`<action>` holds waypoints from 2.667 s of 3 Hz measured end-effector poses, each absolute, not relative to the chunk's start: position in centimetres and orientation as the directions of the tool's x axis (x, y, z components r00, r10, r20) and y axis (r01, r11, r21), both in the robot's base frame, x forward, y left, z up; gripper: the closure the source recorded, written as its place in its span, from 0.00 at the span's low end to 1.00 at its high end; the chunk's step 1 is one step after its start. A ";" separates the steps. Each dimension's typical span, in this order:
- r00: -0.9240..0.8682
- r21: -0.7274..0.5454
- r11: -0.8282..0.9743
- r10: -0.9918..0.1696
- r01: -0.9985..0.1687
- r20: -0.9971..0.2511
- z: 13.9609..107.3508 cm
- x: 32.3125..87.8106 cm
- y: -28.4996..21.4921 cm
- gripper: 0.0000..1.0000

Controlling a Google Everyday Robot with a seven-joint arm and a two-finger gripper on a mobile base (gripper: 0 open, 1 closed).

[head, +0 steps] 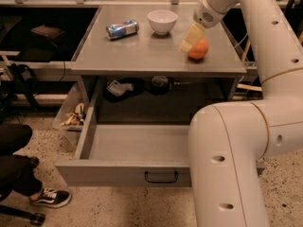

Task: Place orange into top drawer

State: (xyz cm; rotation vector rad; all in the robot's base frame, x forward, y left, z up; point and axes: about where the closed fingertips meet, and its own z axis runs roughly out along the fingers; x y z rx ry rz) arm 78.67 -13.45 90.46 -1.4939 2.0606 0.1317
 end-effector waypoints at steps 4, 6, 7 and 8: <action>-0.292 -0.201 0.471 -0.773 -0.859 -0.563 87.9 79.3 -17.8 0.00; -0.318 -0.170 0.488 -0.757 -0.856 -0.570 85.9 79.6 -18.3 0.00; -0.318 -0.170 0.488 -0.757 -0.856 -0.570 85.9 79.6 -18.3 0.16; -0.318 -0.170 0.488 -0.757 -0.856 -0.570 85.9 79.6 -18.3 0.39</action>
Offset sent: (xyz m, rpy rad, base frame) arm -0.0066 -0.0553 0.0348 0.0416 -0.0684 -0.1262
